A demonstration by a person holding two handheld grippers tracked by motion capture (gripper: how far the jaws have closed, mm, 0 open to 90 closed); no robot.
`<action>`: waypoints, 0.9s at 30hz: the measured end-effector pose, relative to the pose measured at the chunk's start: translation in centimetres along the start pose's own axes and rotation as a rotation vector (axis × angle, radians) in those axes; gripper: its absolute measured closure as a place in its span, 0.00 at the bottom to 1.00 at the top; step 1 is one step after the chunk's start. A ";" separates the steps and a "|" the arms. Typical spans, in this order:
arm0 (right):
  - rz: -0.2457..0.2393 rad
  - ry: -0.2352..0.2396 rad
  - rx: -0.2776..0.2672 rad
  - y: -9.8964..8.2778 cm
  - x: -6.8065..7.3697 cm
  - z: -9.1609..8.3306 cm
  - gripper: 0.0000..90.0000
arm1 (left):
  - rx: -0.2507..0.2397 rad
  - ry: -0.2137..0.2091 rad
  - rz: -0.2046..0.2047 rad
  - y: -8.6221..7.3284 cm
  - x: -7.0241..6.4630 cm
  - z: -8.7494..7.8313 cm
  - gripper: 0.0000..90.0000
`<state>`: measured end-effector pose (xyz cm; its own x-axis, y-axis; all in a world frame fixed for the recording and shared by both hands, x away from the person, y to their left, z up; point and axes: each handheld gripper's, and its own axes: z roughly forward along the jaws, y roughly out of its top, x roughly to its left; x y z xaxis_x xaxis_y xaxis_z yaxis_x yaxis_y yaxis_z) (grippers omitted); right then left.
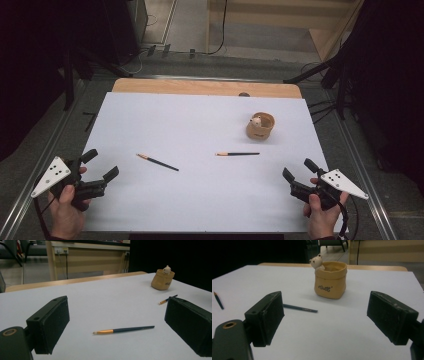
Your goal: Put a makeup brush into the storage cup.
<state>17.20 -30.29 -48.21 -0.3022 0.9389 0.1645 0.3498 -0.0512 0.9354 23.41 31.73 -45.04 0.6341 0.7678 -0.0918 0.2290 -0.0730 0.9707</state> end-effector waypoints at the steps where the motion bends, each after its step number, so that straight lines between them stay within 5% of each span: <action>1: 0.005 0.004 0.001 -0.1 -0.1 0.1 0.18 | 0.000 0.000 0.000 0.0 0.0 0.0 0.07; 7: 0.031 0.002 -0.024 0.2 -0.4 -0.1 0.20 | 0.021 -0.010 -0.002 -0.4 -0.2 0.5 0.07; 12: 0.005 0.015 -0.041 1.1 0.1 0.0 0.21 | 0.019 -0.009 0.004 -0.4 -0.1 0.0 0.08; 21: 0.012 0.004 -0.049 1.9 0.6 0.2 0.34 | 0.021 -0.010 -0.007 -0.6 0.3 0.5 0.08; 27: -0.030 0.014 -0.058 3.1 0.3 1.0 0.42 | 0.021 -0.003 -0.003 -0.4 0.2 0.4 0.08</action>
<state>19.11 -29.78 -45.62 -0.3242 0.9357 0.1395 0.2884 -0.0427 0.9566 23.80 31.67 -45.58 0.6354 0.7663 -0.0950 0.2464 -0.0847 0.9655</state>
